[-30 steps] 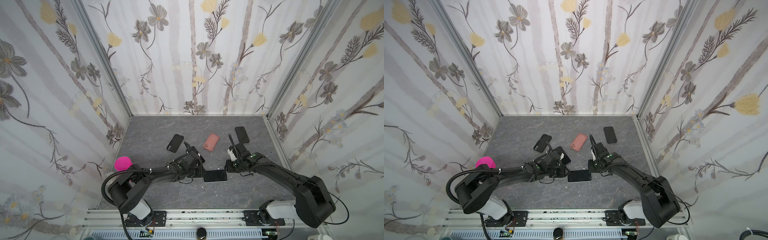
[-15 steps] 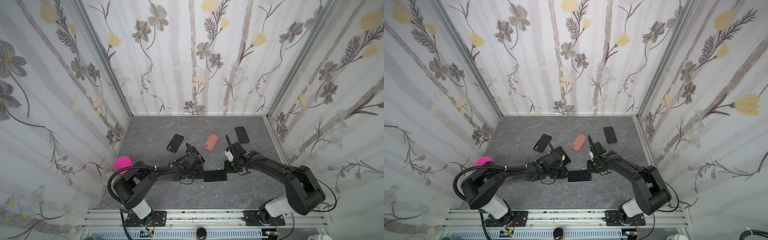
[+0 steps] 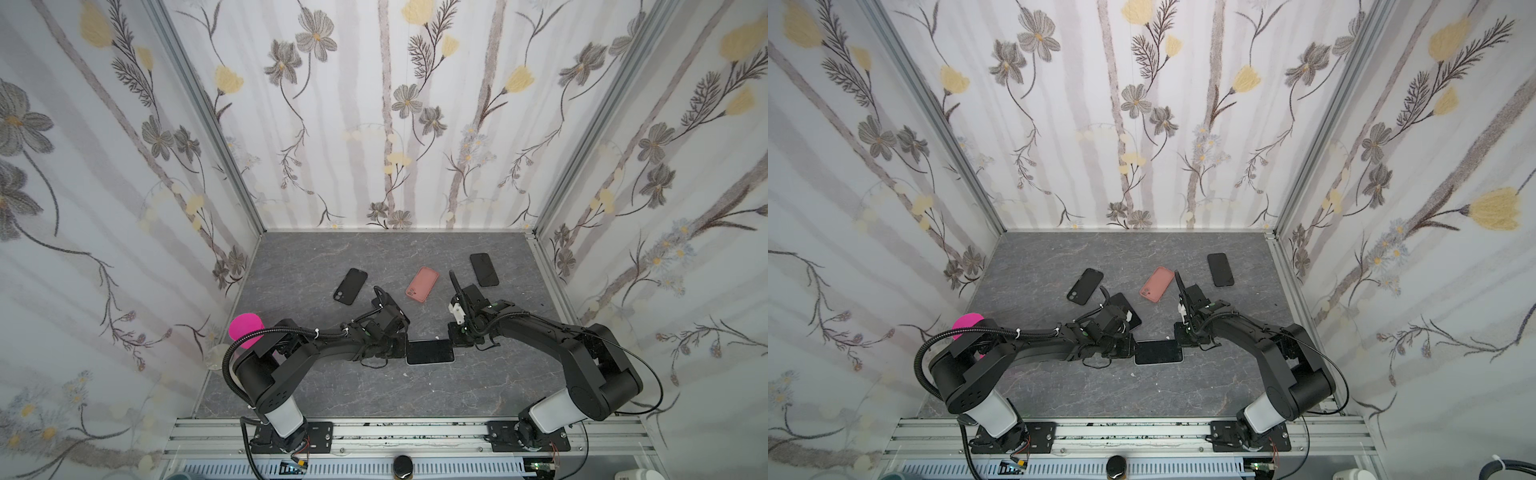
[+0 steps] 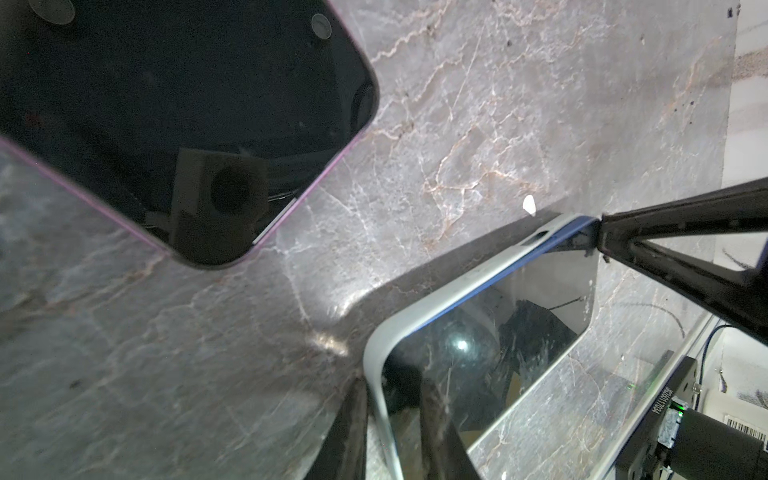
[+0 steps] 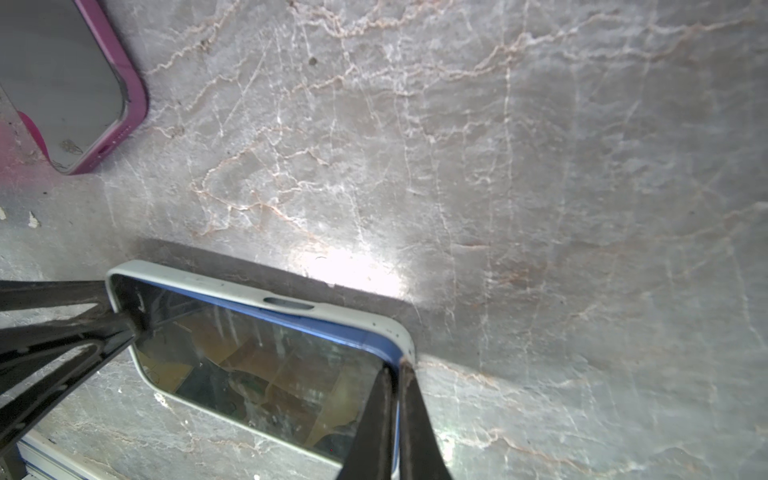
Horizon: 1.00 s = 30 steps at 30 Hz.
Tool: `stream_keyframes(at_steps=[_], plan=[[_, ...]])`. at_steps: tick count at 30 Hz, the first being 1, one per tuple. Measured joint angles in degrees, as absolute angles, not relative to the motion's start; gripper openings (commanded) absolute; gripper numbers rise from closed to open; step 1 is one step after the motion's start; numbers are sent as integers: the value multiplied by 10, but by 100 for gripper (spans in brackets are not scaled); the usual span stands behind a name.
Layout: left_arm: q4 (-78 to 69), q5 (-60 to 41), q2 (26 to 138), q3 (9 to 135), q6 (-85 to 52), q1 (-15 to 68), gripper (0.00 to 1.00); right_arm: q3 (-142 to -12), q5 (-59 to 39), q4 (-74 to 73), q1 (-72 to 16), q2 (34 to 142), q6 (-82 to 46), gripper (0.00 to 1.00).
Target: Put the phone into the phone case
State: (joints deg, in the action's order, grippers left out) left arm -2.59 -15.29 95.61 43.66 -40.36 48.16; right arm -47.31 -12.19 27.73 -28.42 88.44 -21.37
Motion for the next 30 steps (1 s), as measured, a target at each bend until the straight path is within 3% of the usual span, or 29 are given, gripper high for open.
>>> stream_keyframes(at_steps=[16, 30], plan=[[-26, -153, 959, 437, -403, 481, 20, -467, -112, 270, -289, 899, -209, 7], [-26, -154, 959, 437, -403, 481, 20, -471, 42, 281, -385, 908, -230, 9]])
